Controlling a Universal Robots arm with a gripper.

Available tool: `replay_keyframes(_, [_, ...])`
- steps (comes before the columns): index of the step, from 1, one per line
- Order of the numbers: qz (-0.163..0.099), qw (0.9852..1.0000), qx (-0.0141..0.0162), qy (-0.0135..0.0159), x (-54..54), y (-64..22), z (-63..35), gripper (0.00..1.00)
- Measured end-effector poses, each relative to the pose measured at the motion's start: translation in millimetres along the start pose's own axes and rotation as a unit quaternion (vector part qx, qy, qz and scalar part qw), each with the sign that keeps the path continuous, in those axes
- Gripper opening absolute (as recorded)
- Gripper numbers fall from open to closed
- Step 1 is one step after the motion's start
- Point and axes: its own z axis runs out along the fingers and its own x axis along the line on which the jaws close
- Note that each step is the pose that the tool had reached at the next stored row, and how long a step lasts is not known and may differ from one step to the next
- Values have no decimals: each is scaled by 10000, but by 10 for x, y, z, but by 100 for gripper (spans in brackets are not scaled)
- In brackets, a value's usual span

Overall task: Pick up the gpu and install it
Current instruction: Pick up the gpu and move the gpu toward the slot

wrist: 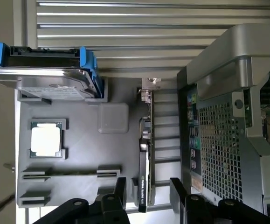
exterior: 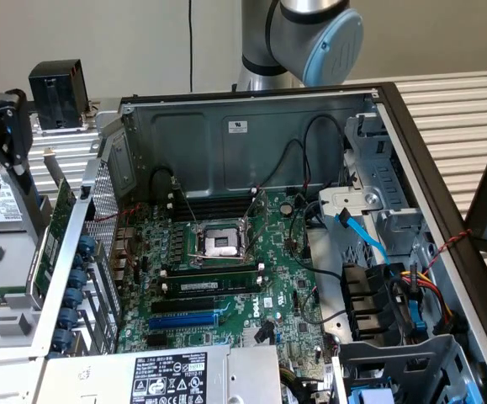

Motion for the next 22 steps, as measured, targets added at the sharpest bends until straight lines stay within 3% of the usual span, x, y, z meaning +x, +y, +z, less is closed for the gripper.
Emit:
replay_keyframes(9, [58,10000,-3,-5,14,-90,153,50])
replay_keyframes(15, [125,9999,-50,-13,16,-118,250,50])
replay_keyframes(19, [165,9998,-61,-39,21,-127,307,50])
replay_keyframes(22, [184,9998,-66,-77,24,-132,339,50])
